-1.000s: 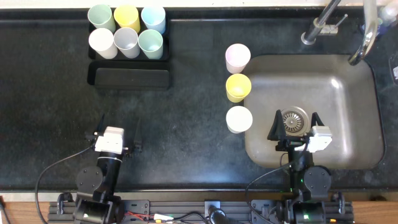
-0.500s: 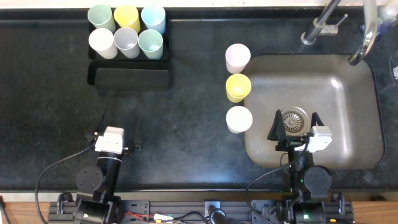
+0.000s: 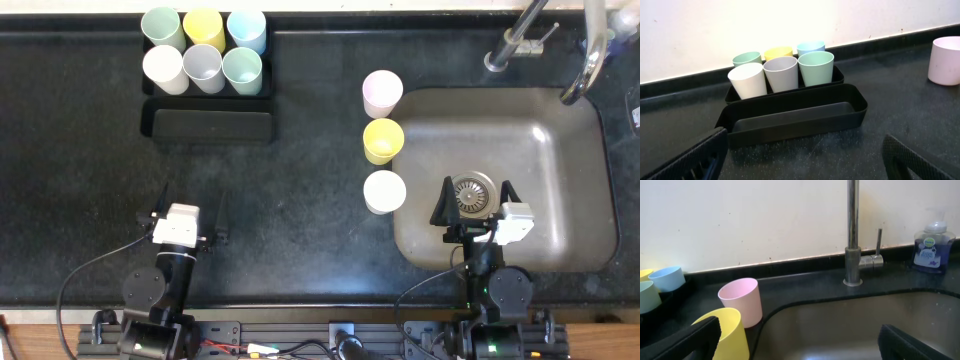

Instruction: Store Cups

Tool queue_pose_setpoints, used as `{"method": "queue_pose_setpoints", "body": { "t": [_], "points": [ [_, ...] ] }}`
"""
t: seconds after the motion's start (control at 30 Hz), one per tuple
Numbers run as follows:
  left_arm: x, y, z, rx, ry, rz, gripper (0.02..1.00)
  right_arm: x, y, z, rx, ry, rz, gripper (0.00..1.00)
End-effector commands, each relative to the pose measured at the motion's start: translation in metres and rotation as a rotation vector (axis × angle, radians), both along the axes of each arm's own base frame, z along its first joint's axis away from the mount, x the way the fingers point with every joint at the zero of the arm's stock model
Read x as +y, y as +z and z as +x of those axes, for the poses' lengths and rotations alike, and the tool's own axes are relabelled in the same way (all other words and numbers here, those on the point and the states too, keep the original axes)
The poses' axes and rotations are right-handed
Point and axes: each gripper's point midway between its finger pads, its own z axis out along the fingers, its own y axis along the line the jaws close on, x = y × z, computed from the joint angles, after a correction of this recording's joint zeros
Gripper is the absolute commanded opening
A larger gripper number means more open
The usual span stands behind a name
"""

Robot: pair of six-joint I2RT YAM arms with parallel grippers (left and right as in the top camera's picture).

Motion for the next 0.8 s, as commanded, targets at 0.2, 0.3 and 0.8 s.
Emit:
{"method": "queue_pose_setpoints", "body": {
  "t": [0.2, 0.3, 0.8],
  "points": [
    [0.008, 0.001, 0.001, -0.008, 0.037, 0.015, 0.998, 0.002, -0.003, 0.000, -0.001, 0.007, 0.005, 0.993],
    [0.012, 0.001, 0.001, -0.008, 0.052, 0.014, 0.998, 0.002, -0.003, 0.000, -0.001, 0.007, 0.004, 0.998],
    [-0.009, 0.001, 0.035, 0.410, 0.045, -0.311, 0.998, 0.002, -0.003, 0.000, -0.002, 0.007, 0.004, 0.996]
  ]
}}
